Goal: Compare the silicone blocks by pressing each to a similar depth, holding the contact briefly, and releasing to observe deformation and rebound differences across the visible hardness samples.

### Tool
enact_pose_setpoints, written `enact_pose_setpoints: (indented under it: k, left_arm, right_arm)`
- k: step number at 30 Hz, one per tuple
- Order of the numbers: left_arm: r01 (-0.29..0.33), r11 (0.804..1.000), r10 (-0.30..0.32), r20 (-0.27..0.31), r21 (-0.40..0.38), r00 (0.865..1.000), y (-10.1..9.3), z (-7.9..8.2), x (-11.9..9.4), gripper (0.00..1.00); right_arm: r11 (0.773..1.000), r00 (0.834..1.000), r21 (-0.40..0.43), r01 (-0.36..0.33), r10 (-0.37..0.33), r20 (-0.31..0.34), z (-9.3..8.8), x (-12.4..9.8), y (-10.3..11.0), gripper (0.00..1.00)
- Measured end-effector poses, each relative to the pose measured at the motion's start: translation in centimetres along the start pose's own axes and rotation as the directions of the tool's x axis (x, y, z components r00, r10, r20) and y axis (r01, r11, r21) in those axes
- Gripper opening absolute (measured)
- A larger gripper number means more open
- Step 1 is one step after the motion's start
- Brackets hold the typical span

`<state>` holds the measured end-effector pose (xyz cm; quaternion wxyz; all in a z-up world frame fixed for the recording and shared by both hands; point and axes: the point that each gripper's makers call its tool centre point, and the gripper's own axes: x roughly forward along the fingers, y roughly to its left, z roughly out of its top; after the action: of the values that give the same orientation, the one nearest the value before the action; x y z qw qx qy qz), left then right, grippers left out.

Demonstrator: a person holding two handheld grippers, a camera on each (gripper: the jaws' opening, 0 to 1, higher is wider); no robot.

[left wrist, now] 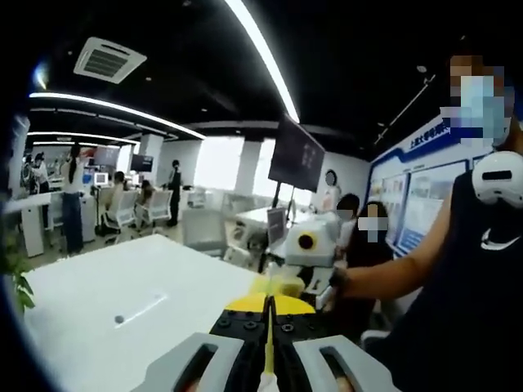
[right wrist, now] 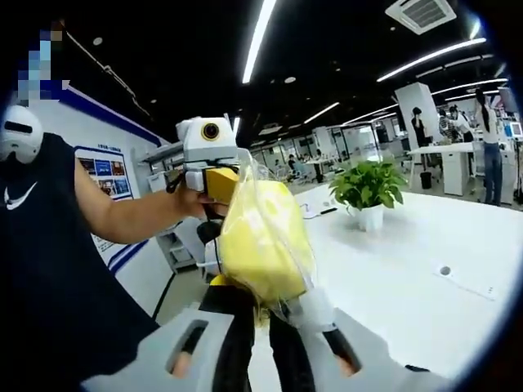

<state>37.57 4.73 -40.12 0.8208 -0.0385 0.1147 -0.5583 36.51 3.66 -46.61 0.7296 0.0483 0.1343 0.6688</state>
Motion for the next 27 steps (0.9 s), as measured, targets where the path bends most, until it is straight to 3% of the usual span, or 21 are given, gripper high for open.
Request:
enact_pose_setpoints:
  k: [3,12,15,21,24,27]
  left_arm:
    - [-0.026,0.999,0.027,-0.017,0.036,1.000,0.60,-0.43,0.23,0.00]
    - [-0.009,1.000,0.009,0.010,-0.001,1.000,0.43,-0.16,0.30,0.00]
    - [-0.048,0.995,0.046,0.025,0.093,0.999,0.66,0.15,0.48,0.00]
    - [-0.054,0.995,0.053,0.024,0.080,0.998,0.56,-0.16,0.64,0.00]
    - [-0.083,0.983,0.075,0.052,0.164,0.996,0.66,0.16,0.65,0.00]
    - [-0.070,0.989,0.068,0.021,0.132,0.997,0.18,-0.08,0.54,0.00]
  right_arm:
    - [1.000,1.000,-0.013,0.011,-0.011,-0.016,-0.09,0.25,-0.36,0.01]
    - [1.000,1.000,-0.022,-0.014,0.014,-0.014,0.24,0.24,-0.25,0.01]
    - [1.000,1.000,-0.012,-0.012,0.012,-0.001,0.39,0.22,-0.46,0.01]
    - [1.000,1.000,-0.013,-0.013,0.013,-0.011,0.18,0.02,-0.50,0.01]
    - [1.000,1.000,-0.017,-0.016,0.016,-0.008,0.43,0.01,-0.22,0.01]
    - [0.999,0.999,-0.021,-0.026,0.026,-0.023,0.22,-0.02,-0.01,0.01]
